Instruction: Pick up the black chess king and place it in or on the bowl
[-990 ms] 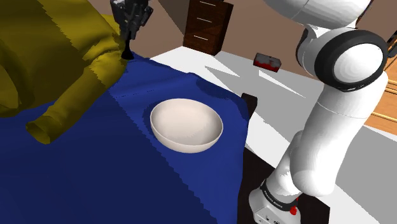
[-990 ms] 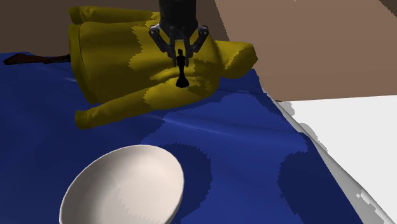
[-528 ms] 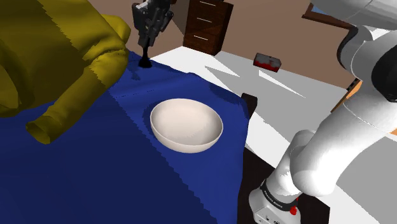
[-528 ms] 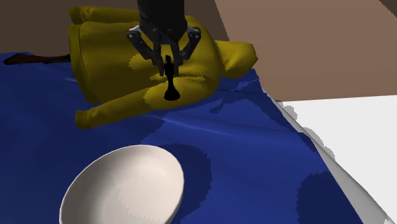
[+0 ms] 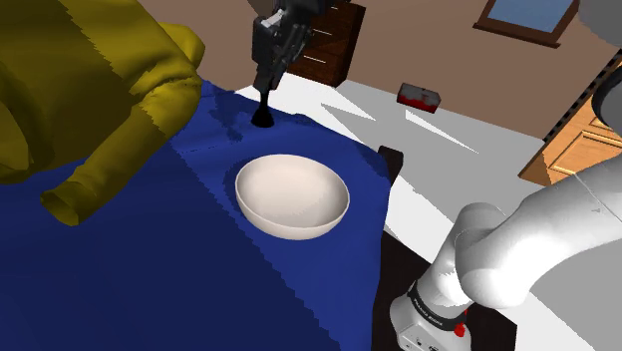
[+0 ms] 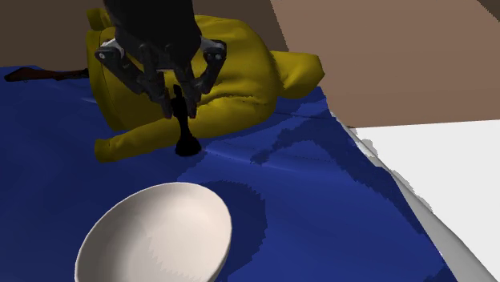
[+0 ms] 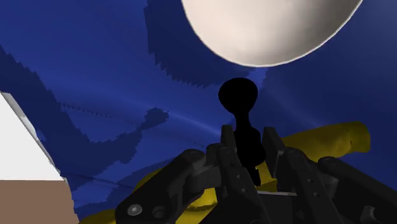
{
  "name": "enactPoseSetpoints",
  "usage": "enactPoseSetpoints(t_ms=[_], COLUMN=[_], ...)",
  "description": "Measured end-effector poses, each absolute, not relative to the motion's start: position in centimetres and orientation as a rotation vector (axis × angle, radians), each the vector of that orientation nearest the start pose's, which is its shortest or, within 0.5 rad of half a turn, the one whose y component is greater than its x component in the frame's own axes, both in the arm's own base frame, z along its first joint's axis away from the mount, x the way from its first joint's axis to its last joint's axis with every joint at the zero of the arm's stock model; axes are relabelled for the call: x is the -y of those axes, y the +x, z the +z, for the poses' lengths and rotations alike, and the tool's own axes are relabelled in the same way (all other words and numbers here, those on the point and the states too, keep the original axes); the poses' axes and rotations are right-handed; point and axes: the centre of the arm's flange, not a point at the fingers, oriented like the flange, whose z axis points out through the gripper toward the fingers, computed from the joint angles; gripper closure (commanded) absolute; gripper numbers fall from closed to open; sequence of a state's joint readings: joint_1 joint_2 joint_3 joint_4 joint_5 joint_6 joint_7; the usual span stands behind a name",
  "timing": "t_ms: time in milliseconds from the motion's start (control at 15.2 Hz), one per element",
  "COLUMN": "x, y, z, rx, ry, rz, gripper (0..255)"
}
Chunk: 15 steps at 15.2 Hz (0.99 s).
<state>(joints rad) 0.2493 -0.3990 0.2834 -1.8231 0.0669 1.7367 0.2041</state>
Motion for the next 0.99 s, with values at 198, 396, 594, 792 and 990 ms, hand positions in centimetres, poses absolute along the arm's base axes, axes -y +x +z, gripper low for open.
enactPoseSetpoints(t_ms=[198,396,594,792,990], x=[-25.7,-25.7,-25.9,-25.9,-25.9], y=[32.0,28.0,26.8,26.8,26.6], z=[71.1,71.3,70.3,68.8,67.3], rx=[0.488,0.489,0.488,0.488,0.488], ry=[-3.003,-3.003,-3.004,-3.004,-3.004], rz=[-0.450,-0.450,-0.449,-0.448,-0.448], gripper=[255,255,255,255,255])
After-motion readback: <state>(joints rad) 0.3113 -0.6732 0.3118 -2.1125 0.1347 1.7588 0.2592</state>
